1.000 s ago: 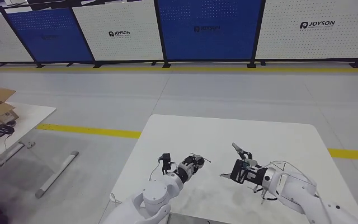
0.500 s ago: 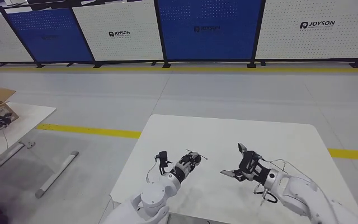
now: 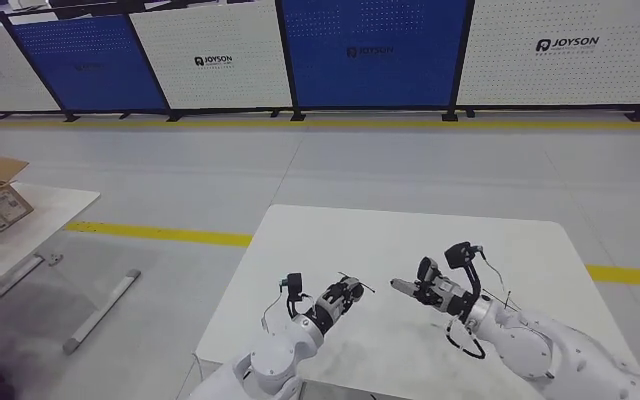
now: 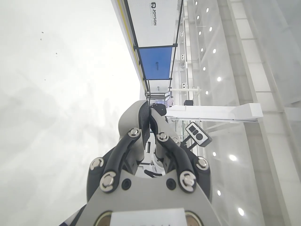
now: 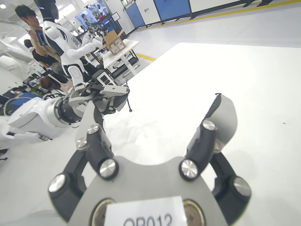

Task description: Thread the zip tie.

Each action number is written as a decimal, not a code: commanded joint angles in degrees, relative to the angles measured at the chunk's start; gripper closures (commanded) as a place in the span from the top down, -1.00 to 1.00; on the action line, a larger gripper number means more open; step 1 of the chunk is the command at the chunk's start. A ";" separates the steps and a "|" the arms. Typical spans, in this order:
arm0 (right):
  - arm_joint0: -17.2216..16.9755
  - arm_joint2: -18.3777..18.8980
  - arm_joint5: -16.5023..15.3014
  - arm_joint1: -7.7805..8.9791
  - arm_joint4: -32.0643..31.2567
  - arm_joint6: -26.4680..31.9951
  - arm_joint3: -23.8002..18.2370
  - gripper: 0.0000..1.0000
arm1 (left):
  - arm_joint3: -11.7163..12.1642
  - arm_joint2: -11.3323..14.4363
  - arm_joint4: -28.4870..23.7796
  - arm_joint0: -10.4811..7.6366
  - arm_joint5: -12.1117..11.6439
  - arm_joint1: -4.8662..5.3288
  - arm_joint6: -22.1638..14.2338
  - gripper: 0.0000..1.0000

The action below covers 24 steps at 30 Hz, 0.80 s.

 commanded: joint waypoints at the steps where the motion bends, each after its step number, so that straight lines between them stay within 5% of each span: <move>1: 0.00 0.00 0.00 0.00 -1.89 -0.03 0.00 1.00 | 0.01 0.01 -0.01 -0.01 0.00 0.00 0.00 -1.00; 9: -1.16 0.63 0.00 -0.11 1.98 2.41 -0.57 1.00 | 0.01 0.01 -0.01 -0.01 0.00 0.00 0.00 -1.00; 18: -5.76 12.59 0.00 0.60 27.25 26.63 -1.36 1.00 | 0.01 0.01 -0.01 -0.01 0.00 0.00 0.00 -1.00; 24: -11.28 23.35 0.00 -2.35 39.88 45.16 5.16 1.00 | 0.01 0.01 -0.01 -0.01 0.00 0.00 0.00 -1.00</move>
